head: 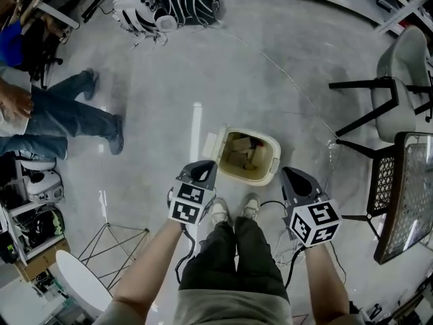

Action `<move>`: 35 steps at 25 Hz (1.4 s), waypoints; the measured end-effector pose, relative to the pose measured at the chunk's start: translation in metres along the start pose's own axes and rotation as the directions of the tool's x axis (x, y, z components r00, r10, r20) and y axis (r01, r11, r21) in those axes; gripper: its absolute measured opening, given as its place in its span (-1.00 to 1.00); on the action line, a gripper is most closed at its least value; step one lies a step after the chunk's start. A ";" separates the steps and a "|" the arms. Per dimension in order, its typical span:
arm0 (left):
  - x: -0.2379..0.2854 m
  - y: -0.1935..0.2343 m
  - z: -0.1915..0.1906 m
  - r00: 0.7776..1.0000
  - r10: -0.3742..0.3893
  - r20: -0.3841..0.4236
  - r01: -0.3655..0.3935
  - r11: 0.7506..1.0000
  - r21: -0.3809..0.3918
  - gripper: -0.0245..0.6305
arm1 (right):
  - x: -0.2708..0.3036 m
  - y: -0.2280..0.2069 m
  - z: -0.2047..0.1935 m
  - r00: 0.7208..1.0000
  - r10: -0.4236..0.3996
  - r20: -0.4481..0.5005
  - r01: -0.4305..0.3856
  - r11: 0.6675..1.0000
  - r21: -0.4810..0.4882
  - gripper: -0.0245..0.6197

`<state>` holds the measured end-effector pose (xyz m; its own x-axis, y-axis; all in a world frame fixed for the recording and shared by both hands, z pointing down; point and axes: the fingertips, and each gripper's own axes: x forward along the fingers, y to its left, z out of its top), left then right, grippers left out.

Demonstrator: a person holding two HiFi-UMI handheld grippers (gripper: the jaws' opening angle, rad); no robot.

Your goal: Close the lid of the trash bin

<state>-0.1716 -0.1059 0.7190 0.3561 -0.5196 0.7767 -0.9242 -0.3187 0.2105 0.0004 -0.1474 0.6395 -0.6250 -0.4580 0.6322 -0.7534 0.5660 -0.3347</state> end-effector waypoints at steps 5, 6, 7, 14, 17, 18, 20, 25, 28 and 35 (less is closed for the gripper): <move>0.018 -0.043 -0.002 0.989 -0.135 0.065 0.139 0.988 -0.065 -0.92 | -0.008 -0.009 -0.023 1.000 -0.019 -0.020 0.020 0.999 0.031 -0.91; 0.024 -0.053 -0.002 0.984 -0.164 0.068 0.168 0.984 -0.057 -0.92 | -0.009 -0.012 -0.027 0.999 -0.023 -0.023 0.024 0.999 0.038 -0.91; 0.033 -0.064 -0.001 0.979 -0.194 0.066 0.198 0.979 -0.051 -0.92 | -0.009 -0.017 -0.031 0.999 -0.028 -0.024 0.030 0.998 0.046 -0.91; 0.106 -0.135 -0.032 0.937 -0.346 -0.050 0.345 0.938 -0.021 -0.92 | -0.011 -0.052 -0.071 0.995 -0.086 -0.044 0.090 0.989 0.119 -0.91; 0.137 -0.149 -0.047 0.921 -0.380 -0.083 0.378 0.925 -0.039 -0.92 | -0.006 -0.065 -0.093 0.994 -0.091 -0.059 0.098 0.987 0.125 -0.91; 0.147 -0.152 -0.055 0.916 -0.389 -0.097 0.386 0.921 -0.046 -0.92 | -0.005 -0.069 -0.102 0.993 -0.096 -0.065 0.104 0.986 0.130 -0.91; 0.168 -0.150 -0.074 0.915 -0.379 -0.139 0.373 0.925 -0.071 -0.92 | 0.000 -0.078 -0.120 0.992 -0.108 -0.072 0.118 0.983 0.143 -0.91; 0.212 -0.124 -0.122 0.918 -0.325 -0.227 0.301 0.944 -0.138 -0.92 | 0.016 -0.097 -0.158 0.989 -0.122 -0.078 0.134 0.975 0.179 -0.91; 0.220 -0.120 -0.127 0.912 -0.360 -0.198 0.330 0.929 -0.169 -0.92 | 0.023 -0.100 -0.174 0.990 -0.118 -0.079 0.132 0.973 0.188 -0.91; 0.203 -0.117 -0.119 0.929 -0.257 -0.265 0.247 0.966 -0.071 -0.92 | 0.013 -0.089 -0.166 0.991 -0.107 -0.082 0.120 0.975 0.188 -0.91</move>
<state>-0.0077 -0.0800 0.9227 0.5319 -0.1905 0.8251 -0.8150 -0.3797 0.4377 0.0936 -0.0903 0.7936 -0.5222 -0.4579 0.7195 -0.8481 0.3677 -0.3815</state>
